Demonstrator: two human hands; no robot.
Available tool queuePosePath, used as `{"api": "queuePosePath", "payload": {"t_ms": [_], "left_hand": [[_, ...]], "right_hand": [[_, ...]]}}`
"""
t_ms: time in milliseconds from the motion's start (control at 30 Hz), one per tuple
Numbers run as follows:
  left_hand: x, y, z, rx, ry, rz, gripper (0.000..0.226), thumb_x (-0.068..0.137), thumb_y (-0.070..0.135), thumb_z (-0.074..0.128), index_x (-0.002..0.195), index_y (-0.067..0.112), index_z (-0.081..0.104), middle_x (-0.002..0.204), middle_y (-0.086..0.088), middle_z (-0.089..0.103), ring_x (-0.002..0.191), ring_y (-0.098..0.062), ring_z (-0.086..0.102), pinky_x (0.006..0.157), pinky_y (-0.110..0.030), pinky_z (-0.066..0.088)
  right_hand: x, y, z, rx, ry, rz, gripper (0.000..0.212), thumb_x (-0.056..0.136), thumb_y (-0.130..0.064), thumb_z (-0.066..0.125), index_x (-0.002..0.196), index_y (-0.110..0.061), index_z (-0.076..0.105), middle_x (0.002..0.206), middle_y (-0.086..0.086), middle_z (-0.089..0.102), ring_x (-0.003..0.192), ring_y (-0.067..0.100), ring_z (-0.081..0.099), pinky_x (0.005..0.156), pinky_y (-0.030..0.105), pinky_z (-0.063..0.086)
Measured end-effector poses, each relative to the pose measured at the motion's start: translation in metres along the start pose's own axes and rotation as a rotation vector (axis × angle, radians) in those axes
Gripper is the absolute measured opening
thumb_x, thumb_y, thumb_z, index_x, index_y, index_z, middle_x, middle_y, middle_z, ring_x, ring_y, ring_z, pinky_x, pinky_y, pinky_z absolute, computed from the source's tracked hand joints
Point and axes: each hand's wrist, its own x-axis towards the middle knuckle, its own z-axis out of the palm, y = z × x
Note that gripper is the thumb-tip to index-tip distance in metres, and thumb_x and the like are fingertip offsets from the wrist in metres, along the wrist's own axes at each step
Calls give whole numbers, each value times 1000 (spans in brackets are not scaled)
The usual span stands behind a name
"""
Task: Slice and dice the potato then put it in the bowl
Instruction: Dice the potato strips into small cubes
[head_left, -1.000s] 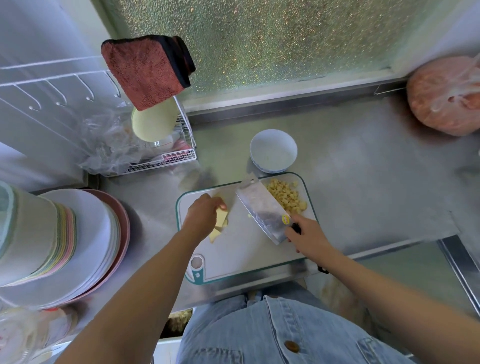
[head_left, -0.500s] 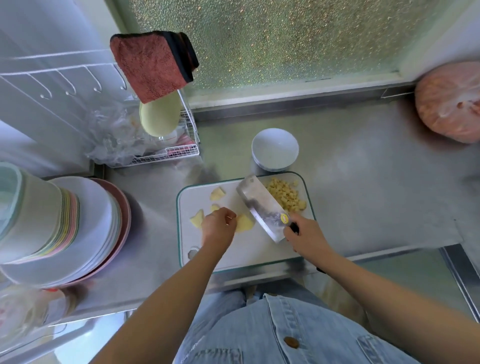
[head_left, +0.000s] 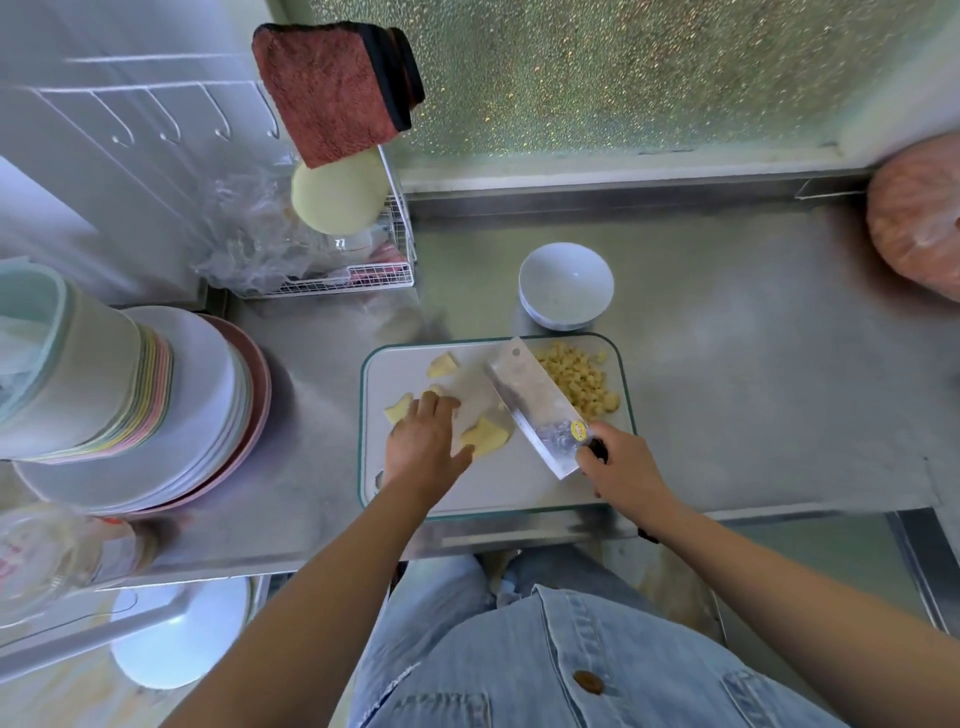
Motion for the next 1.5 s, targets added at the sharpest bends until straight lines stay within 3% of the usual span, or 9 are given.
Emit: {"api": "queuePosePath", "payload": {"t_ms": [100,233,533,733,900,1000,1133,1367,1500], "left_hand": [[1,-24,-9,-149,130,-134,40,84,26,66,121,15,56,111,-6,57,107,-25,53,73,-38,49],[-3,-43,-4,-67,4,-142,32,85,32,69,115,21,62,113,-2,55,106,-21,54,77,-34,49],[6,-46,-9,-283,-8,-282,4,86,28,65,83,27,63,87,7,64,79,-14,62,68,-25,52],[23,-34,-17,-486,107,-479,9,85,24,66,93,20,66,83,5,67,82,-19,64,61,-22,45],[21,-27,-15,-180,179,-240,30,83,30,68,108,16,59,107,-7,55,98,-27,55,67,-35,47],[10,-7,-8,-113,26,23,38,80,43,71,105,16,61,110,-4,55,104,-25,53,74,-34,46],[4,14,5,85,-110,27,51,84,55,61,123,22,52,123,0,49,115,-19,46,87,-30,46],[11,0,2,-11,16,40,35,84,32,65,115,17,57,118,-2,53,110,-25,49,79,-34,44],[30,-17,-6,229,5,29,47,88,5,54,131,24,52,142,2,45,126,-23,38,96,-31,35]], "right_hand": [[2,-2,3,7,25,4,17,84,-12,54,70,-7,47,60,13,48,51,22,47,54,35,42],[5,-4,8,16,8,21,18,85,-12,54,68,-8,46,58,9,47,50,27,51,53,43,47],[8,-7,11,-11,-7,33,17,86,-13,54,74,-1,49,67,21,55,53,35,56,53,43,49],[9,-11,10,38,-11,50,16,85,-9,53,75,2,47,65,18,48,50,19,44,48,37,50],[7,-9,7,38,-9,45,16,86,-9,52,75,1,48,65,16,47,53,21,44,43,25,47],[6,-6,7,10,-10,34,15,87,-11,53,75,-2,49,61,8,47,49,23,49,49,36,47],[2,1,9,-43,-6,6,23,84,-14,54,65,-13,40,59,5,44,53,24,45,56,43,46],[-2,1,6,-38,11,-20,37,84,-11,53,60,-23,28,55,-2,36,53,20,37,54,32,32],[0,3,7,-20,23,-5,34,83,-12,53,61,-20,29,56,0,39,53,21,39,55,31,32]]}}
